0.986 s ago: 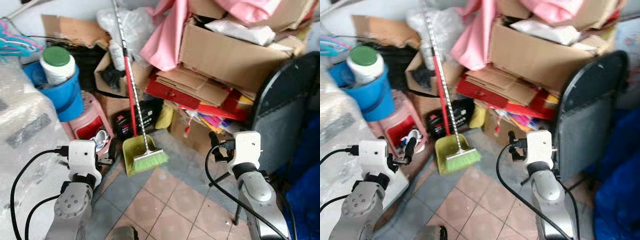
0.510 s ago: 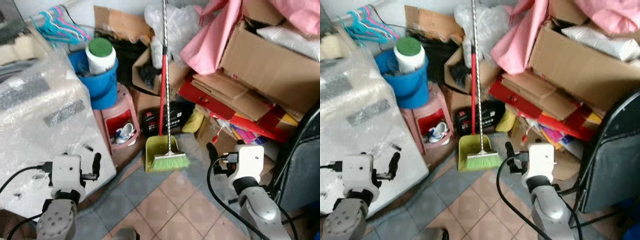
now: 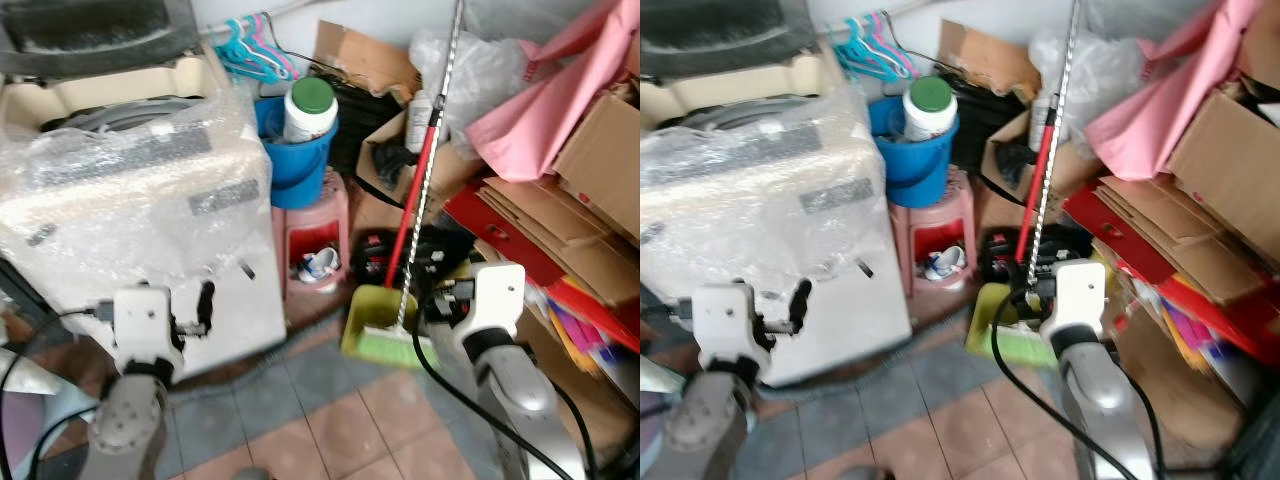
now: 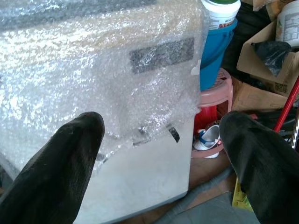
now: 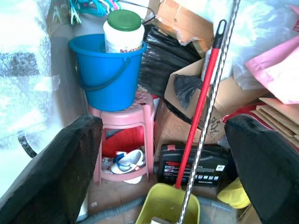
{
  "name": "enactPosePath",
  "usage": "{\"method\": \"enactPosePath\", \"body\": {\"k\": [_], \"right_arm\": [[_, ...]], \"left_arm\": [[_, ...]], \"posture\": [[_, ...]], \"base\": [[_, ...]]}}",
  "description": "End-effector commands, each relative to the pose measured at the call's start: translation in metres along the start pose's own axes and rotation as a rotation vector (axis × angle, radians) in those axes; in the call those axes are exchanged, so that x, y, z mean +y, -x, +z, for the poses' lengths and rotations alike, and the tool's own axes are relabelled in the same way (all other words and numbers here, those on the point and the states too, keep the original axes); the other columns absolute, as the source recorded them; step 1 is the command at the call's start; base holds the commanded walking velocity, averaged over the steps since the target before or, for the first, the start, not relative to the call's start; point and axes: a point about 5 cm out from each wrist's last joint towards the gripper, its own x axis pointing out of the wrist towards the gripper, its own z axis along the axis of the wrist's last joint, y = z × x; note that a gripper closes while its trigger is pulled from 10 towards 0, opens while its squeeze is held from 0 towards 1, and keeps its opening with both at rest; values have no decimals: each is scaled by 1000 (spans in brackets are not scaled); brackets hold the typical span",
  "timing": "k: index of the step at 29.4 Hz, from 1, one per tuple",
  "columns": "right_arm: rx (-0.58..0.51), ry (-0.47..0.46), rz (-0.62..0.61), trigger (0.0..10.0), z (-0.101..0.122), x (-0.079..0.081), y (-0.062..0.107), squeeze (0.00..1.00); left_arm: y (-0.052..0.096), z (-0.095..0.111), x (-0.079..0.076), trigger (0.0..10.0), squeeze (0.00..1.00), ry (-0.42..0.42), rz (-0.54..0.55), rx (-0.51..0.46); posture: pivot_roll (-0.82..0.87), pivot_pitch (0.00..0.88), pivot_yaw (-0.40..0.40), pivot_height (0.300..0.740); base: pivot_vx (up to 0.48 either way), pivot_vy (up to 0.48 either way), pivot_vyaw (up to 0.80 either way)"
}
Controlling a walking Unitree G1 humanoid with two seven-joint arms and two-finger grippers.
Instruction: Clothes washing
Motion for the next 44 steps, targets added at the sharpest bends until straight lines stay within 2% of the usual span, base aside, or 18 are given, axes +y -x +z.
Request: {"method": "enactPosePath", "body": {"k": [1, 9, 15, 24, 27, 30, 35, 44], "right_arm": [[-37, -14, 40, 10000, 8, 8, -7, 0], [-36, -11, 70, 10000, 8, 11, -10, 0], [-46, -19, 97, 10000, 11, 15, -11, 0], [-38, -23, 101, 10000, 8, 15, -7, 0], [-36, -34, 103, 10000, 8, 17, -7, 0], [-37, -58, 110, 10000, 8, 19, -8, 0], [-37, -56, 104, 10000, 8, 17, -9, 0], [-33, -69, 100, 10000, 7, 16, -9, 0]], "left_arm": [[1, -2, 3, 10000, 0, 5, 7, 24], [2, -3, 4, 10000, 0, 9, 30, 29], [0, 3, 1, 10000, 0, 34, 3, 3], [1, 3, 1, 10000, 0, 10, -8, -7], [0, 4, 1, 10000, 0, 12, -10, -1], [0, 4, 4, 10000, 0, 30, 0, 6], [-1, 8, 5, 10000, 0, 18, 44, -19], [-3, 9, 6, 10000, 0, 0, 55, -33]], "posture": [[-18, 0, -15, 740], [-7, 0, -23, 740], [-13, 0, -21, 740], [-22, 0, -11, 740], [-23, 0, -10, 740], [-21, 0, -9, 740], [-15, 0, -8, 740], [-14, 0, -8, 740]], "base": [[0, 0, 800], [0, 0, 800], [0, 0, 800], [0, 0, 800], [0, 391, 800], [0, 480, 0], [0, 480, 0], [0, 480, 0]]}}
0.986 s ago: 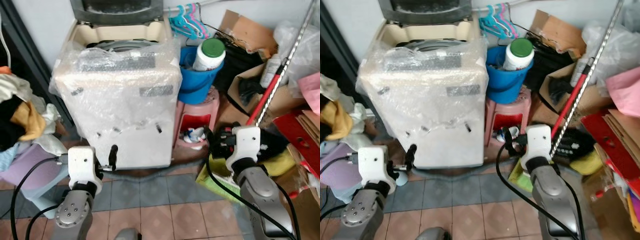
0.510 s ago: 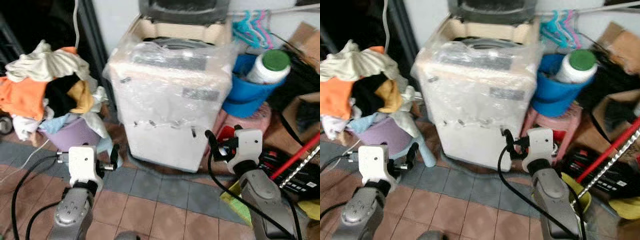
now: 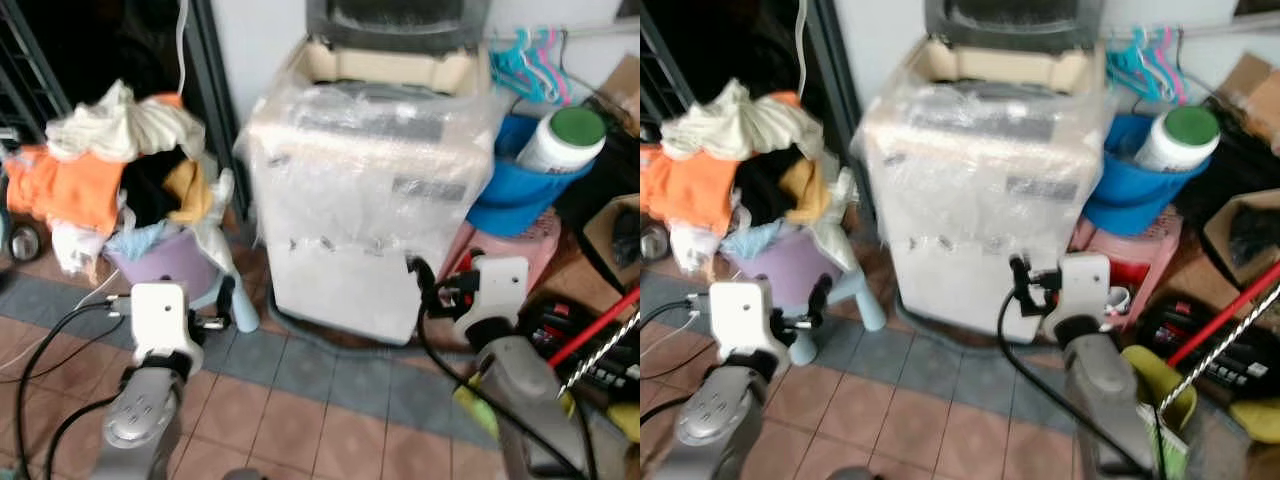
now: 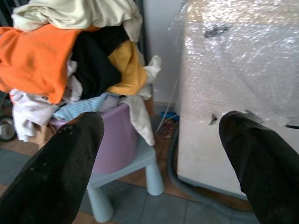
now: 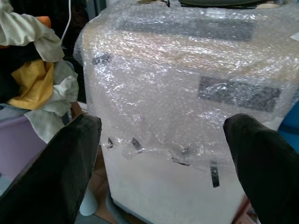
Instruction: Clothes washing
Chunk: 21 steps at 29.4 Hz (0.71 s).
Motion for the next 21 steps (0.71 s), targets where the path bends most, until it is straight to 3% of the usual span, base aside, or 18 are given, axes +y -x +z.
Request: {"method": "enactPosePath", "body": {"k": [1, 9, 15, 21], "right_arm": [[-5, 14, -25, 10000, 3, -9, 2, 0], [-14, 44, 16, 10000, 4, -5, 2, 0], [-12, 53, 30, 10000, 4, -2, 1, 0], [-20, 54, 53, 10000, 6, -1, -1, 0]], "left_arm": [[-2, 4, -6, 10000, 0, 5, -14, -25], [-2, 6, -7, 10000, 0, -4, -5, -38], [0, 9, -10, 10000, 0, 4, -62, -59], [0, 8, -8, 10000, 0, 29, -48, -50]], "posture": [[-14, 0, -8, 740], [-13, 0, -15, 740], [-13, 0, -15, 740], [-18, 0, -12, 740]], "base": [[0, 480, 0], [0, 474, 100], [0, 0, 800], [40, 0, 615]]}}
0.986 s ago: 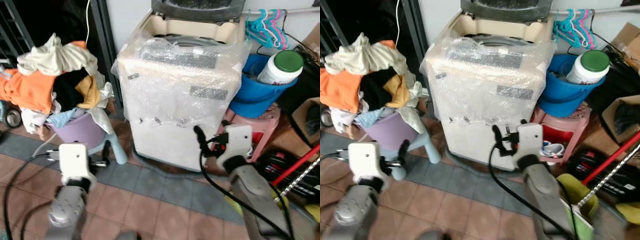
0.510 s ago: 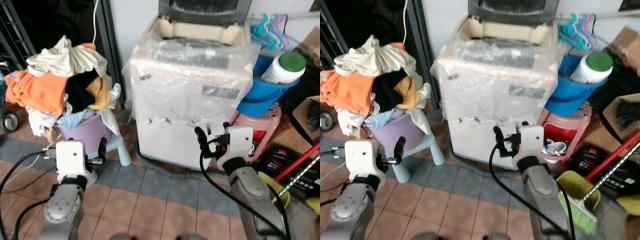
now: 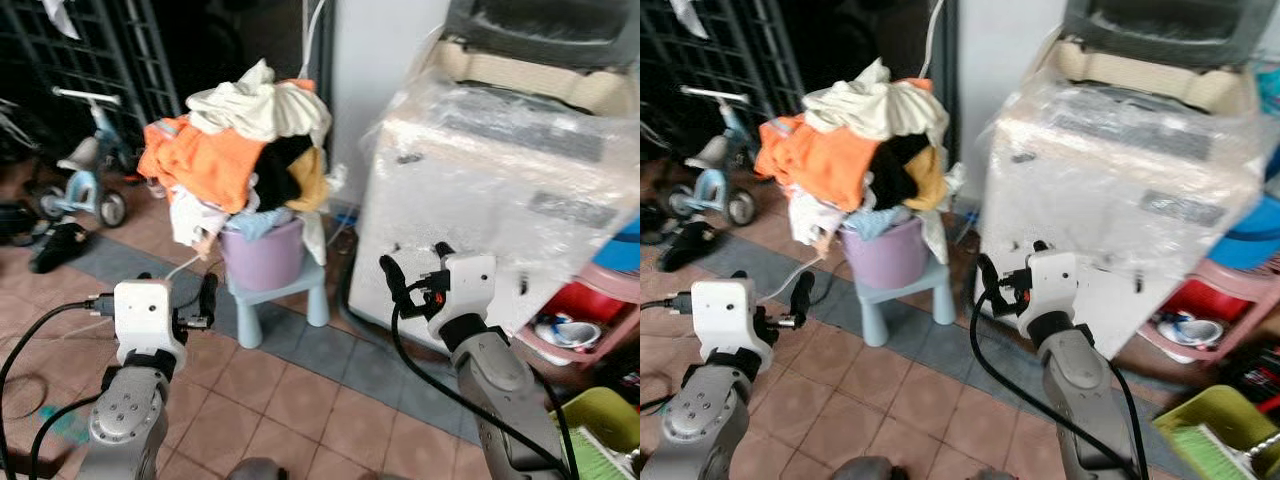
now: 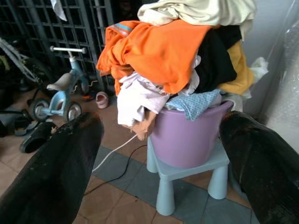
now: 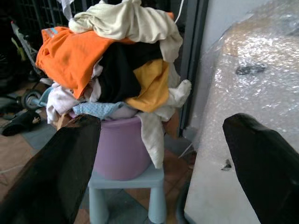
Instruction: Clothes washing
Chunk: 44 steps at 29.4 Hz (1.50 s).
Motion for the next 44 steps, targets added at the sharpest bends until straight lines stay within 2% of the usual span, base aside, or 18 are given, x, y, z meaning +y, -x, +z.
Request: {"method": "enactPosePath", "body": {"k": [1, 3, 8, 17, 21, 26, 31, 36, 40, 44], "right_arm": [[-23, 6, 9, 10000, 6, 0, -2, 0], [-39, 44, 59, 10000, 8, 6, -2, 0], [-46, 57, 76, 10000, 9, 10, -2, 0], [-56, 82, 94, 10000, 12, 7, -6, 0], [-58, 86, 87, 10000, 12, 6, -6, 0], [-53, 87, 91, 10000, 10, 8, -3, 0], [-76, 95, 108, 10000, 13, 9, -9, 0], [-80, 100, 107, 10000, 14, 8, -11, 0], [-96, 126, 107, 10000, 17, 10, -20, 0], [-143, 161, 126, 10000, 26, 14, -27, 0]], "left_arm": [[-1, 4, 1, 10000, 0, -4, -7, -15], [-1, 5, 0, 10000, 0, 2, -10, -16], [-1, 4, 0, 10000, 0, 6, -13, -17], [-3, 6, -2, 10000, 0, 17, -5, -30], [2, 1, -1, 10000, 0, 12, -9, -10], [1, 1, -1, 10000, 0, 13, -6, -9], [-2, 1, -1, 10000, 0, 12, -10, -10], [-5, 1, 0, 10000, 0, 8, -11, -9], [-17, 8, 1, 10000, 0, 10, -34, -34], [-22, 17, 3, 10000, 0, -30, -44, -73]], "posture": [[-18, 0, -12, 740], [-20, 0, -14, 740], [-21, 0, -15, 740], [-15, 0, -25, 740], [-16, 0, -27, 740], [-15, 0, -26, 740], [-15, 0, -22, 740], [-14, 0, -15, 740], [6, 0, 11, 740], [-8, 0, 27, 740]], "base": [[240, 0, 0], [247, 0, 0], [273, 0, 0], [396, 0, 0], [454, 0, 0], [452, 0, 0], [451, 0, 0], [453, 0, 721], [407, 0, 781], [0, 0, 670]]}}
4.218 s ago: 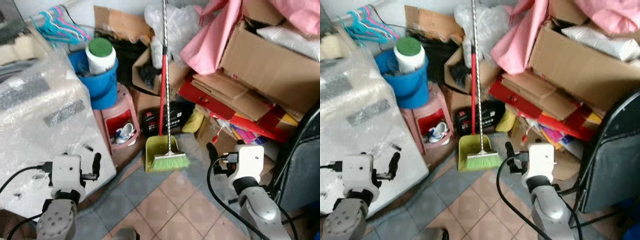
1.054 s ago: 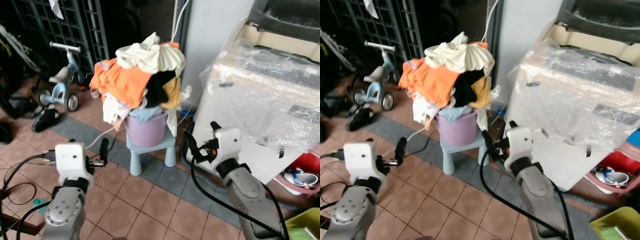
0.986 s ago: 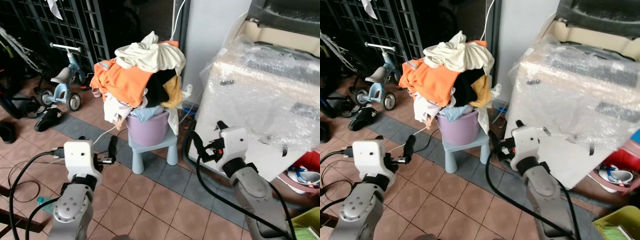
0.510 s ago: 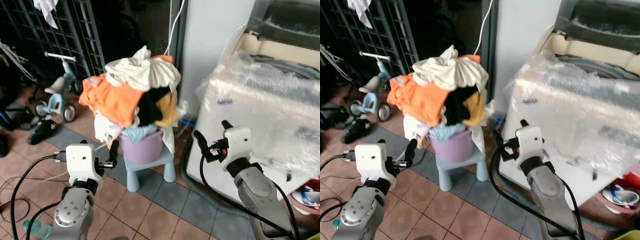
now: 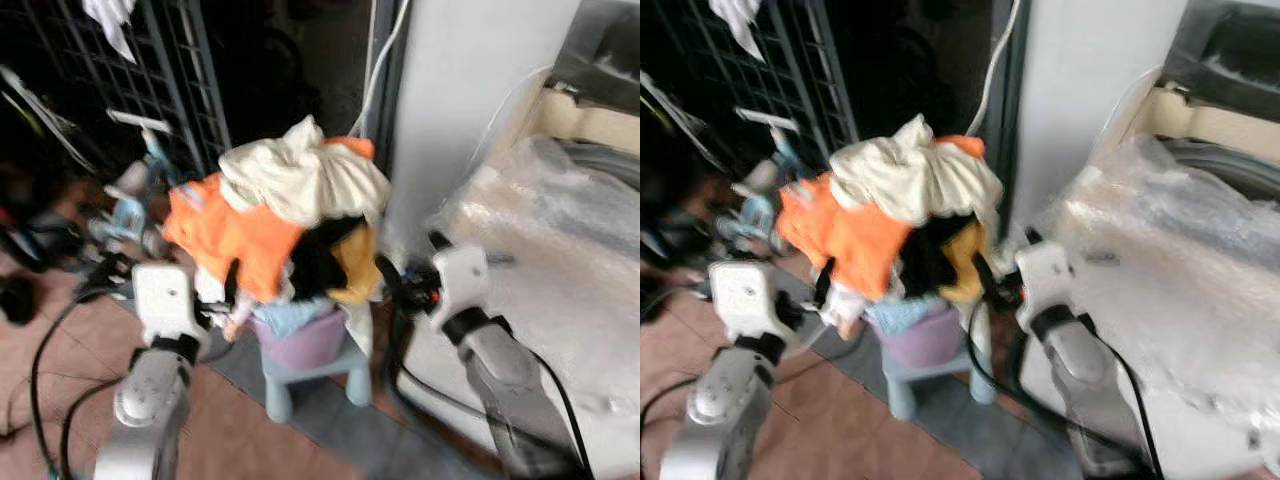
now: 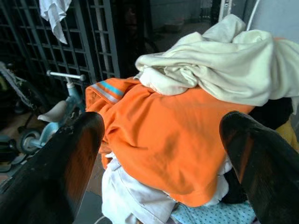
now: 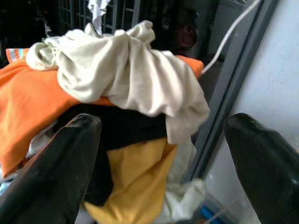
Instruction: Clothes washing
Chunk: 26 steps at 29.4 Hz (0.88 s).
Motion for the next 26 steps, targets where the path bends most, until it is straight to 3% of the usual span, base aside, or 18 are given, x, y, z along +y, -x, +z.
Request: {"method": "enactPosePath", "body": {"k": [1, 5, 11, 17, 20, 24, 26], "right_arm": [[-72, 12, 18, 10000, 14, 6, -11, 0], [-33, -65, -53, 10000, 8, 2, -13, 0], [-39, -55, -44, 10000, 8, 4, -14, 0], [-28, -41, -77, 10000, 5, -1, -13, 0], [-39, 44, -89, 10000, 9, -5, -8, 0], [-11, -24, -114, 10000, 1, -3, -6, 0], [-28, -14, -93, 10000, 4, 2, -7, 0]], "left_arm": [[-2, 1, 11, 10000, 0, -36, 24, 0], [-2, 8, 12, 10000, 0, -24, 45, -16], [-5, 12, 6, 10000, 0, -39, 12, -43], [-8, -3, 8, 10000, 0, -26, 72, -3], [-9, -2, 0, 10000, 0, -81, 45, -22], [-8, -16, -8, 10000, 0, -60, -6, 15], [-7, -18, -8, 10000, 0, -62, -14, 20]], "posture": [[-2, 0, 34, 740], [11, 0, 34, 740], [12, 0, 8, 740], [-4, 0, -9, 740], [-18, 0, -30, 740], [-32, 0, -28, 740], [-34, 0, -28, 740]], "base": [[0, 0, 450], [0, 0, 0], [0, 0, 0], [0, 0, 0], [0, 0, 0], [0, 0, 0], [0, 0, 0]]}}
